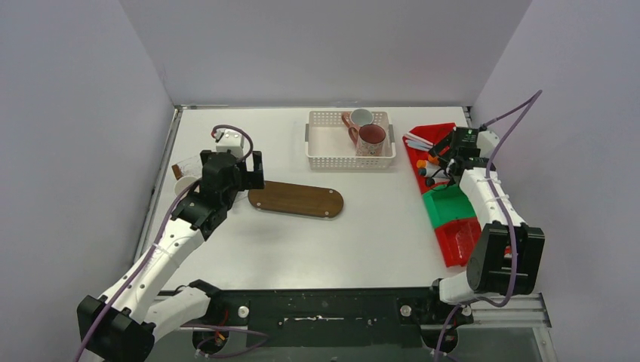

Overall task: Prepare toiletry sets of a toothbrush and toothpaste on the tray
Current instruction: Place the toothpaste holder at the center of the board, then pick up the toothpaste from the storage box.

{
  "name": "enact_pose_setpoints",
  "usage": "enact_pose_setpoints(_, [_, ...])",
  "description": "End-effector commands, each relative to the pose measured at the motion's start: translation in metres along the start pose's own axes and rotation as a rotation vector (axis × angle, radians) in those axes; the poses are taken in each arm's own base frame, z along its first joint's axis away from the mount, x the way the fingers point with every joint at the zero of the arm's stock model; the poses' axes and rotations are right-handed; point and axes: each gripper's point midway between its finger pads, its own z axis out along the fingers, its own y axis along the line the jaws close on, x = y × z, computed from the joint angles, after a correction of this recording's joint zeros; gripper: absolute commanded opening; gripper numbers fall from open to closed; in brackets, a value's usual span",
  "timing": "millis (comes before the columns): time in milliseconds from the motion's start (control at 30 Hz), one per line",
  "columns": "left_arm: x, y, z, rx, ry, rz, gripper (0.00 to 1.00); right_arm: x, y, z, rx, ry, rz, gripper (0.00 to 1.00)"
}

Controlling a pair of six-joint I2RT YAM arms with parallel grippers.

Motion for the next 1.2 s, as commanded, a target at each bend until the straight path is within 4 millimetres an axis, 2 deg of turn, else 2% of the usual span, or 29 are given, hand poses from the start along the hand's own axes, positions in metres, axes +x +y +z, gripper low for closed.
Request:
enact_pose_setpoints(0, [-0.016, 0.006, 0.001, -0.047, -0.069, -0.001, 0.97, -0.030, 0.019, 0.014, -0.009, -0.070, 0.121, 0.81])
enact_pose_setpoints(167, [-0.015, 0.009, 0.002, -0.063, -0.081, 0.001, 0.97, -0.033, 0.024, 0.037, 0.017, -0.067, 0.141, 0.79])
enact_pose_setpoints(733, [-0.012, 0.010, 0.006, -0.071, -0.078, 0.013, 0.97, -0.009, 0.024, 0.090, 0.053, 0.008, 0.174, 0.68])
enact_pose_setpoints(933, [-0.012, 0.010, 0.006, -0.069, -0.082, 0.013, 0.97, -0.006, 0.021, 0.093, 0.047, 0.025, 0.187, 0.45])
enact_pose_setpoints(1167, [-0.011, 0.009, 0.007, -0.064, -0.080, 0.014, 0.97, -0.017, 0.020, 0.077, 0.024, 0.020, 0.199, 0.12])
